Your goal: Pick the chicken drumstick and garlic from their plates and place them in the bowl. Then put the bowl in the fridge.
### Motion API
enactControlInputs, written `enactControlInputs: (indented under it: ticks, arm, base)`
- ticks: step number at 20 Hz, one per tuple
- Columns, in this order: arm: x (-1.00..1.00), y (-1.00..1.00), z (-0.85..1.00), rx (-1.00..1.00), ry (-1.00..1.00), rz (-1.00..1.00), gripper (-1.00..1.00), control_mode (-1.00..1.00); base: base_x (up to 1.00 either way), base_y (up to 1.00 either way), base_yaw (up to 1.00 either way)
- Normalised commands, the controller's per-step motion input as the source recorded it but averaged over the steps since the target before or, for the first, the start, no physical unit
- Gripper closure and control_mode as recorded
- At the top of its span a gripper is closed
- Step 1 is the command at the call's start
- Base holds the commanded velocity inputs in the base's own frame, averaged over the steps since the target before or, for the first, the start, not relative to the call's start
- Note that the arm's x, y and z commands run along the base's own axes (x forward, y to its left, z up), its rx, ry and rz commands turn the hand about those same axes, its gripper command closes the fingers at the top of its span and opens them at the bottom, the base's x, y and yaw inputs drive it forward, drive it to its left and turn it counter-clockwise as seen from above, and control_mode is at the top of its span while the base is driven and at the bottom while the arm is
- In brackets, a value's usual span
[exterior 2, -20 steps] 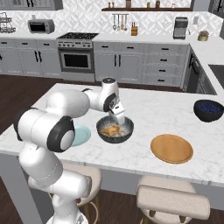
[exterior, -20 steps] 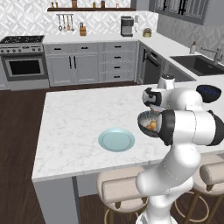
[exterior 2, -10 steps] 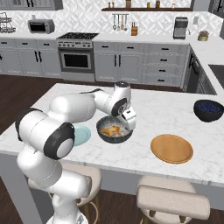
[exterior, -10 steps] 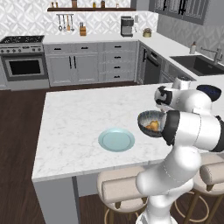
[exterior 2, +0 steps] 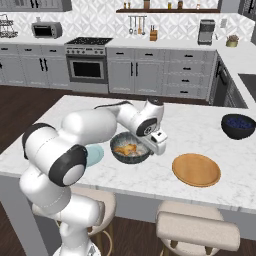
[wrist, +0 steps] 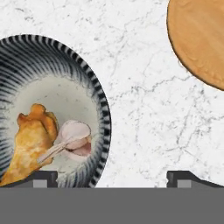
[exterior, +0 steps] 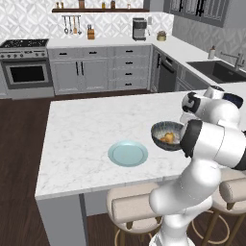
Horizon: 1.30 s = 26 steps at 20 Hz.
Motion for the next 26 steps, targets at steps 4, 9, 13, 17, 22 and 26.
enactControlInputs:
  ticks: [4, 9, 13, 17, 22, 26]
  arm:
    - [0.06, 0.06, -0.18, 0.00, 0.00, 0.07, -1.00, -1.00]
    - [0.19, 0.00, -0.24, 0.02, 0.00, 0.00, -1.00, -1.00]
    - [0.11, 0.00, -0.28, 0.03, 0.00, 0.00, -1.00, -1.00]
    - [0.22, 0.00, -0.36, 0.01, 0.00, 0.00, -1.00, -1.00]
    - [0.22, 0.00, -0.35, 0.00, 0.00, 0.00, -1.00, -1.00]
    - [0.08, 0.00, -0.29, 0.00, 0.00, 0.00, -1.00, -1.00]
  base:
    - [0.00, 0.00, 0.00]
    - [0.00, 0.00, 0.00]
    - [0.00, 0.00, 0.00]
    - [0.00, 0.00, 0.00]
    - [0.00, 0.00, 0.00]
    - [0.00, 0.00, 0.00]
